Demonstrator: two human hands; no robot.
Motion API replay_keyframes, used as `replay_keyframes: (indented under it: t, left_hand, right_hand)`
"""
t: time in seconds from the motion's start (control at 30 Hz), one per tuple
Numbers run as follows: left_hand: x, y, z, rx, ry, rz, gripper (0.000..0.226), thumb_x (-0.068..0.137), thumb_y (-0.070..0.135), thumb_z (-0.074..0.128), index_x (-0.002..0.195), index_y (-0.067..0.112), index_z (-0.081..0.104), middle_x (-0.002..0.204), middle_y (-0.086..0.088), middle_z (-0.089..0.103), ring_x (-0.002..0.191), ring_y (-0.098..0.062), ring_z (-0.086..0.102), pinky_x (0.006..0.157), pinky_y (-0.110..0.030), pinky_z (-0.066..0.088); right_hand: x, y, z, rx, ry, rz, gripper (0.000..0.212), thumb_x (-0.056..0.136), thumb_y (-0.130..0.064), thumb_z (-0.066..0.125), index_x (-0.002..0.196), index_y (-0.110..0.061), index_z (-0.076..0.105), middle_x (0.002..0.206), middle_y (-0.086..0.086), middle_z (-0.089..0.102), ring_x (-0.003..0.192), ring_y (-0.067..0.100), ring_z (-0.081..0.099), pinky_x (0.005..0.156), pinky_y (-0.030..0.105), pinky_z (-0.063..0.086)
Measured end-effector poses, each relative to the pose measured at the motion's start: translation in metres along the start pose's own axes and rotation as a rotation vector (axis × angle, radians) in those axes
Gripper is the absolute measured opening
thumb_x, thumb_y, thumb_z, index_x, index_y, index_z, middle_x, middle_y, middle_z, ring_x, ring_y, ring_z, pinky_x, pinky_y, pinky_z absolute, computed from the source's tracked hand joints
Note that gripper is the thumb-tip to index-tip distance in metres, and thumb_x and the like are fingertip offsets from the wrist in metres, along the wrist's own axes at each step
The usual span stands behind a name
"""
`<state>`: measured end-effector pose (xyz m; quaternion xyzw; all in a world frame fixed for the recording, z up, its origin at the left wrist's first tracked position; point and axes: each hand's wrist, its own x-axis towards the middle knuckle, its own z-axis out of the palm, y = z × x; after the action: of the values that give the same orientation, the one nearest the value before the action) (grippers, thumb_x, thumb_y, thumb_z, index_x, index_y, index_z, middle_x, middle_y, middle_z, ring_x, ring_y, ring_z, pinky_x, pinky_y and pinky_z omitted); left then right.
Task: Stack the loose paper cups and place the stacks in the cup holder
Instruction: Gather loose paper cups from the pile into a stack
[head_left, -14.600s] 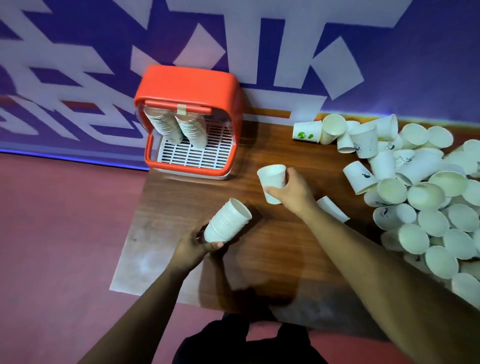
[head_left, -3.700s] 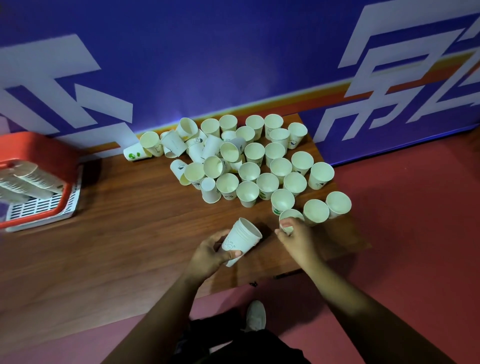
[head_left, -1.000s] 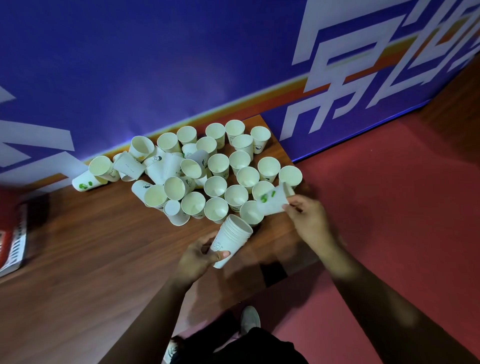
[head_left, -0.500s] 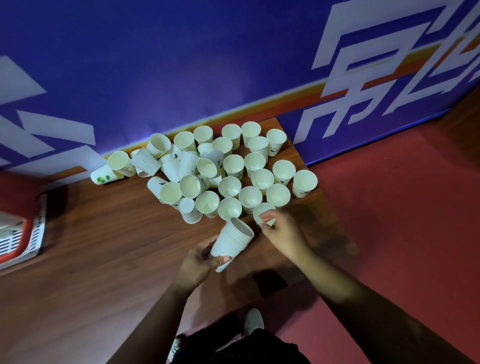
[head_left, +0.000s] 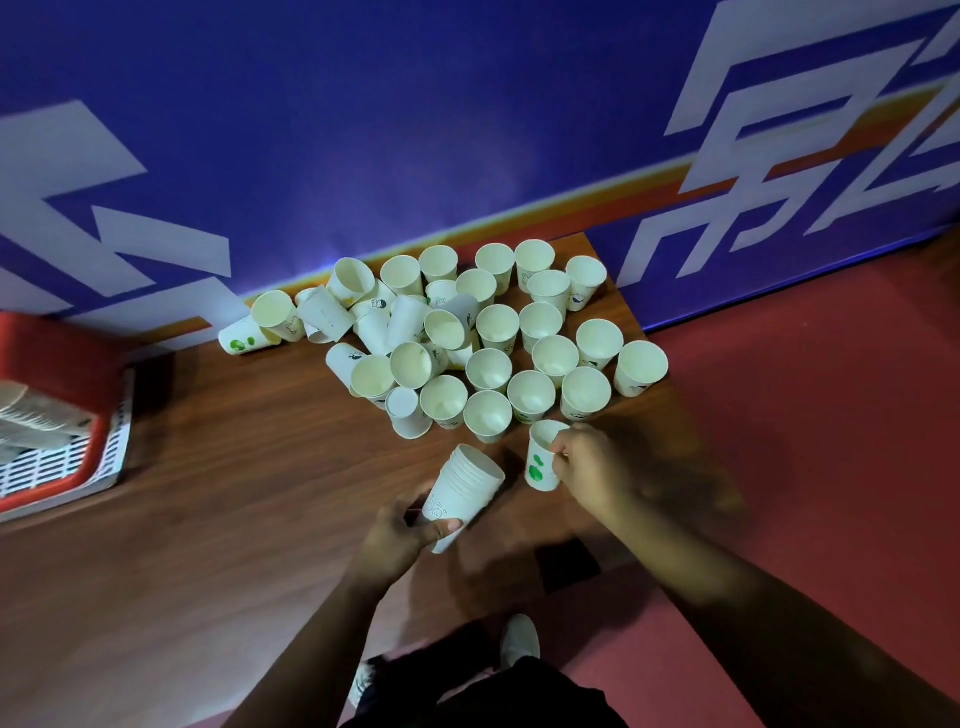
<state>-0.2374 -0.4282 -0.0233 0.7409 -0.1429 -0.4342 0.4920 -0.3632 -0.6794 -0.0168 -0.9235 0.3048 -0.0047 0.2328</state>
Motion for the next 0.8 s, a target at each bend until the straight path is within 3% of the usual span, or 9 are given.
replay_keyframes:
  t: [0.1,0.2,0.43,0.53,0.63,0.73,0.8]
  left_hand:
    - [0.001,-0.001,-0.001,0.002,0.001,-0.005,0.052,0.079,0.01,0.083,0.128,0.015,0.066,0.117,-0.001,0.074,0.107,-0.017,0.071,0.081,-0.023,0.056]
    - [0.003,0.001,0.0,0.001,-0.003,0.001,0.053,0.078,0.007,0.083,0.127,0.014,0.066,0.115,0.0,0.075,0.107,-0.016,0.071,0.079,-0.019,0.055]
    - [0.004,0.017,0.002,-0.057,-0.029,0.071,0.054,0.077,-0.008,0.078,0.124,0.018,0.065,0.117,0.008,0.074,0.107,-0.008,0.07,0.084,-0.019,0.054]
    - [0.0,0.012,-0.007,-0.069,0.015,0.069,0.055,0.075,-0.008,0.08,0.121,0.019,0.066,0.114,0.007,0.075,0.106,-0.008,0.069,0.083,-0.017,0.053]
    - [-0.007,0.002,-0.021,-0.1,0.071,0.042,0.056,0.076,-0.005,0.08,0.126,0.015,0.065,0.117,0.002,0.074,0.106,-0.007,0.07,0.081,-0.016,0.053]
    - [-0.013,-0.009,-0.037,-0.108,0.109,0.006,0.055,0.076,-0.001,0.082,0.125,0.017,0.065,0.115,0.002,0.074,0.104,-0.007,0.07,0.077,-0.016,0.054]
    - [-0.017,-0.016,-0.048,-0.119,0.121,-0.008,0.055,0.076,0.0,0.082,0.125,0.018,0.066,0.115,0.002,0.074,0.105,-0.009,0.07,0.076,-0.016,0.054]
  right_hand:
    - [-0.004,-0.014,-0.021,0.359,0.134,0.065,0.005,0.079,-0.008,0.07,0.083,-0.01,0.07,0.081,0.001,0.07,0.074,0.012,0.063,0.068,0.025,0.051]
    - [-0.004,-0.035,-0.034,0.645,0.09,0.09,0.007,0.079,-0.005,0.071,0.084,-0.009,0.071,0.075,-0.006,0.068,0.07,0.004,0.062,0.066,0.013,0.046]
    - [-0.008,-0.07,-0.018,0.596,-0.155,-0.052,0.009,0.084,-0.007,0.068,0.091,-0.009,0.073,0.084,-0.005,0.07,0.074,0.004,0.062,0.069,0.011,0.044]
    - [-0.01,-0.079,-0.005,0.627,-0.223,-0.066,0.013,0.086,-0.008,0.064,0.095,-0.01,0.073,0.077,-0.016,0.067,0.068,-0.005,0.06,0.069,0.013,0.045]
    - [0.002,-0.08,0.001,0.692,-0.161,0.013,0.015,0.086,-0.005,0.063,0.098,-0.009,0.071,0.085,-0.01,0.068,0.074,-0.003,0.061,0.071,0.016,0.044]
    - [0.019,-0.074,0.017,0.429,0.022,-0.036,0.021,0.082,-0.007,0.069,0.103,-0.004,0.069,0.102,0.01,0.067,0.089,0.019,0.064,0.078,0.021,0.045]
    - [0.03,-0.071,0.03,0.252,0.047,-0.077,0.03,0.081,-0.009,0.07,0.11,-0.001,0.067,0.109,0.016,0.064,0.096,0.029,0.064,0.083,0.03,0.049]
